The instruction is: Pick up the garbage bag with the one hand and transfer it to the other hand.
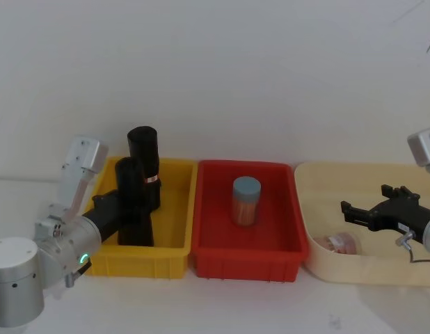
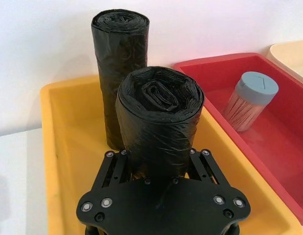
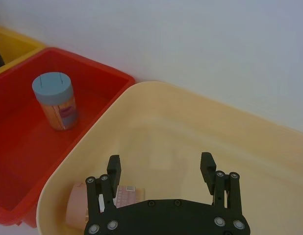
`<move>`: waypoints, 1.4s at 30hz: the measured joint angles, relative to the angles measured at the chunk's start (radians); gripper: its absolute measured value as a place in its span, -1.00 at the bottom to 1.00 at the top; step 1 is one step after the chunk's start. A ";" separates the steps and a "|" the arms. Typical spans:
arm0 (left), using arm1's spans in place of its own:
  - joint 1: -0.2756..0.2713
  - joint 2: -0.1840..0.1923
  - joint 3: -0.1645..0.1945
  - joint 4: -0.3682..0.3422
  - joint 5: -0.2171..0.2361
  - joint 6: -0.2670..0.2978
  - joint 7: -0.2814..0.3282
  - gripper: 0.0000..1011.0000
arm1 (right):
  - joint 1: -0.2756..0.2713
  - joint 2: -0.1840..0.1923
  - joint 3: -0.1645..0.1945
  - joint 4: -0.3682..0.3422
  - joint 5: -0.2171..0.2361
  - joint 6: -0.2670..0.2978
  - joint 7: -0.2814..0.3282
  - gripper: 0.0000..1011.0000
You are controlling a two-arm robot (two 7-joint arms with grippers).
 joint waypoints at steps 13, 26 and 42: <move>-0.024 -0.013 -0.002 -0.046 0.003 -0.003 -0.012 -0.22 | 0.000 0.000 0.000 0.000 0.000 0.000 0.000 0.98; -0.117 -0.042 0.006 -0.098 -0.036 0.014 -0.053 -0.24 | 0.000 0.000 0.000 0.000 0.000 0.000 0.000 0.98; -0.258 -0.093 0.106 0.015 -0.063 0.009 -0.168 -0.24 | 0.000 0.000 0.000 0.000 0.000 0.000 0.000 0.98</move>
